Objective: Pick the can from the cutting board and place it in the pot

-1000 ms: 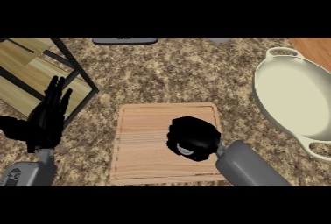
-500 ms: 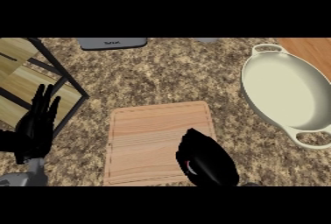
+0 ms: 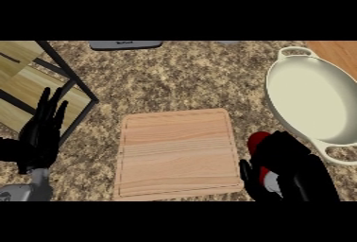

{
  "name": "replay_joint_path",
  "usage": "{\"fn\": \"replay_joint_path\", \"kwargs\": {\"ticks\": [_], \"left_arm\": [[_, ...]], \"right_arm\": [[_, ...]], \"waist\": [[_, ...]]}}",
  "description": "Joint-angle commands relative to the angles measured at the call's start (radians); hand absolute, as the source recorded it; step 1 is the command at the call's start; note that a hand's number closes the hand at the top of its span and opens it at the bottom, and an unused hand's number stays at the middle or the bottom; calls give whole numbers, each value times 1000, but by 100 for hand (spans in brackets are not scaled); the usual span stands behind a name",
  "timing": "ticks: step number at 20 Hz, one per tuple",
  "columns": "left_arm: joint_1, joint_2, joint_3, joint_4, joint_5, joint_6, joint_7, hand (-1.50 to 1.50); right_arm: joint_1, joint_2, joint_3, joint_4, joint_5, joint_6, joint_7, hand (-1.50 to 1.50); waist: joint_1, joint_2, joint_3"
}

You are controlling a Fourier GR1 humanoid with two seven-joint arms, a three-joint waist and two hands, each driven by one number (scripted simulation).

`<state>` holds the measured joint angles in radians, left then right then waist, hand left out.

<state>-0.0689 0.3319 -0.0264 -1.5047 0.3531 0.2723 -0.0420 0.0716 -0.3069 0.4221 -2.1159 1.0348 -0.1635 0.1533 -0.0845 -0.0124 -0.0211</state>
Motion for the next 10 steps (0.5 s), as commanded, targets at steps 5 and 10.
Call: {"fn": "replay_joint_path", "kwargs": {"ticks": [5,10], "left_arm": [[-141,35,-23,-60,-41,7,34,0],[-179,26,-46,-69,-52,18,59,0]], "right_arm": [[80,-118,-339,-198,-198,83,72,150],[49,-212,-551,-39,-360,125,-10,150]], "waist": [[45,9,23],[60,13,24]]}}
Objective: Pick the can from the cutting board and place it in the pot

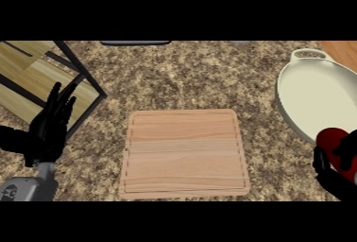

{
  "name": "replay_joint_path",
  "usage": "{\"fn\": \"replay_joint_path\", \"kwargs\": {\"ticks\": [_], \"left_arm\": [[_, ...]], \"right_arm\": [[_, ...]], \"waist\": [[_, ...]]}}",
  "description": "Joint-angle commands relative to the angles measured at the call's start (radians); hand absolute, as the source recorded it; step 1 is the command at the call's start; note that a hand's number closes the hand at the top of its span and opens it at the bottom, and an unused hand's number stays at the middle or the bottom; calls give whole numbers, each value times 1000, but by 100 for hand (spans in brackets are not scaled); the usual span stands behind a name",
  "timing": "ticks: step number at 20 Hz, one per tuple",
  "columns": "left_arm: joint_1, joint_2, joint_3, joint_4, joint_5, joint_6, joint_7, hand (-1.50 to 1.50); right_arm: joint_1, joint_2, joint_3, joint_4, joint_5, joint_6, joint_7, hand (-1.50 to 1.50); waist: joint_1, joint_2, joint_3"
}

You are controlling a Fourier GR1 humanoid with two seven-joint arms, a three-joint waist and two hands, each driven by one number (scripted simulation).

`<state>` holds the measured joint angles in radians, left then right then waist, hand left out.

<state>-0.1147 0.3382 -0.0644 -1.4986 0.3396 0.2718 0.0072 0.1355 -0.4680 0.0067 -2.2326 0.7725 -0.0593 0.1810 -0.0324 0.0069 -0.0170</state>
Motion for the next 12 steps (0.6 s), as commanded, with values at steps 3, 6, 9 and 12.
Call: {"fn": "replay_joint_path", "kwargs": {"ticks": [3,6,9,12], "left_arm": [[-123,9,-8,-34,-38,-12,-41,0],[-114,10,1,-19,-25,-35,-60,0],[-124,31,0,-48,-33,-31,-23,0],[-160,10,13,29,-18,-55,-53,0]], "right_arm": [[-71,-92,-236,233,-179,16,-119,150],[-121,-146,-346,375,-281,30,-213,150],[-143,-189,-393,519,-339,51,-332,150],[-205,-201,-378,683,-316,26,-446,150]], "waist": [[22,-2,19],[31,-1,19],[40,-3,20],[42,3,19]]}}
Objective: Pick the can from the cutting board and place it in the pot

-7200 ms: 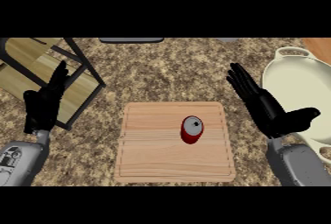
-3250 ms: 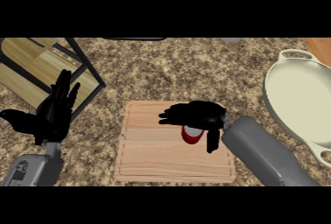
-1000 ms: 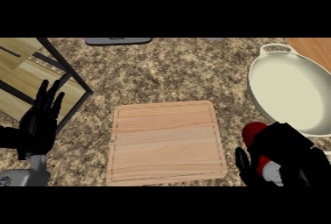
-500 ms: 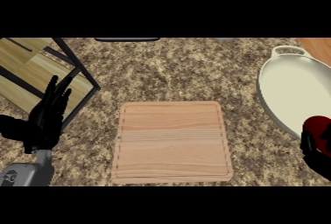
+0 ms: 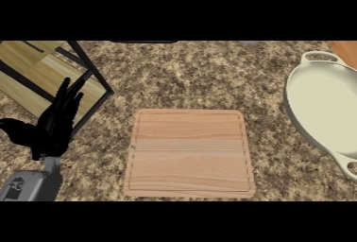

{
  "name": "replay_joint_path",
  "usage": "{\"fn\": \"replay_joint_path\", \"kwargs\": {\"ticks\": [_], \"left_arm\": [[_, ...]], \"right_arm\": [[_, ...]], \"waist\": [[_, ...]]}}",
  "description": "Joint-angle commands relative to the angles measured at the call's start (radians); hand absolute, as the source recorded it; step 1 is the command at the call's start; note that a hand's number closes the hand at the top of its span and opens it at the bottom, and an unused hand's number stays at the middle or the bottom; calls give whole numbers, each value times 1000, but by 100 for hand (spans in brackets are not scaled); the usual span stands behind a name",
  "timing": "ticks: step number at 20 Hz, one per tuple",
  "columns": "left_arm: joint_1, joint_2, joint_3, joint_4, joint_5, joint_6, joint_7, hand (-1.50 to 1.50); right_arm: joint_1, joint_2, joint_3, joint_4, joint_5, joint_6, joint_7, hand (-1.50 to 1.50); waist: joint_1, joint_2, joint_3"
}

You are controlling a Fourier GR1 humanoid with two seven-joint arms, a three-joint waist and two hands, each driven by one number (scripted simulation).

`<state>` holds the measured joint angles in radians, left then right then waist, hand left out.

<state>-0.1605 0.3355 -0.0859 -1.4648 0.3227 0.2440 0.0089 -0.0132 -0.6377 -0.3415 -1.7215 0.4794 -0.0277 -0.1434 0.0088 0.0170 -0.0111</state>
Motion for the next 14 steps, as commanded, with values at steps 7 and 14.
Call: {"fn": "replay_joint_path", "kwargs": {"ticks": [7,14], "left_arm": [[-120,-8,-9,-40,-39,4,-27,0],[-164,7,21,-45,-11,-11,7,0]], "right_arm": [[-219,-68,-28,520,16,-51,-264,150],[-308,-71,47,753,64,30,-283,150]], "waist": [[29,-3,15],[30,-4,14]]}}
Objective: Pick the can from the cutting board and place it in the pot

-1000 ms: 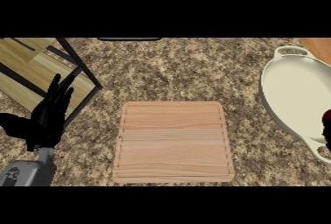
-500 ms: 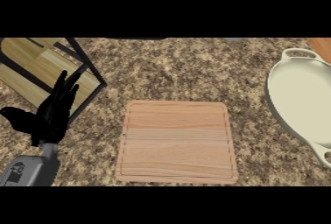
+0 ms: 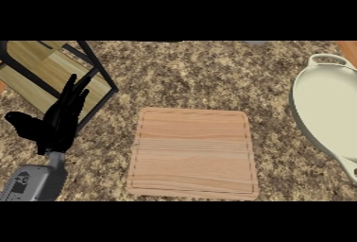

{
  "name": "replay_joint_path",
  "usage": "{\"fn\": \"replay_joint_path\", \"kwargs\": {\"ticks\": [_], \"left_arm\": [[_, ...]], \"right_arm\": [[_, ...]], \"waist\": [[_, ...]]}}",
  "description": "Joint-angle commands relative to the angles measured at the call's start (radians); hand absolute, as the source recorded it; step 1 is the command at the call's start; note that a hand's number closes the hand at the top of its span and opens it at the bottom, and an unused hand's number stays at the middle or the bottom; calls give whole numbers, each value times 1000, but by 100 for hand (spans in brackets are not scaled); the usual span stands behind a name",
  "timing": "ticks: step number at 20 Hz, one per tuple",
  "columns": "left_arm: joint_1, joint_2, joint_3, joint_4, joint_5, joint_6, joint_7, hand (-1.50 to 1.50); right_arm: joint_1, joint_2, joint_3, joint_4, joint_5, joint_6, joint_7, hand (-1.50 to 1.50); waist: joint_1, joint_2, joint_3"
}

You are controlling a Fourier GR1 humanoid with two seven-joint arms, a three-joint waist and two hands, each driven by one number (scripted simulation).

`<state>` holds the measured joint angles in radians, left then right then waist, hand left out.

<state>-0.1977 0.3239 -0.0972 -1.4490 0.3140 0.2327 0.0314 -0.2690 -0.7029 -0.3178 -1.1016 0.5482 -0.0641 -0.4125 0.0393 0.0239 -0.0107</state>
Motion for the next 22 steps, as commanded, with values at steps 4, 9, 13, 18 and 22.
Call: {"fn": "replay_joint_path", "kwargs": {"ticks": [4,9,13,18,22], "left_arm": [[-132,14,34,-35,-12,5,-23,0],[-61,-21,-10,-93,-33,21,-37,0],[-89,21,39,-66,-8,-4,-26,0],[-74,-15,21,-51,-43,39,-58,0],[-87,20,39,-65,-13,-7,-33,0]], "right_arm": [[-137,24,46,252,-32,158,-24,-150],[-189,25,53,346,-37,174,-188,-150],[-207,89,-3,365,-128,187,-271,-150],[-265,37,-118,456,-261,327,-225,-150],[-331,-31,-199,550,-341,418,-164,-150]], "waist": [[-2,-11,13],[-3,-16,14],[-20,-19,14],[-36,-21,12],[-29,-19,13]]}}
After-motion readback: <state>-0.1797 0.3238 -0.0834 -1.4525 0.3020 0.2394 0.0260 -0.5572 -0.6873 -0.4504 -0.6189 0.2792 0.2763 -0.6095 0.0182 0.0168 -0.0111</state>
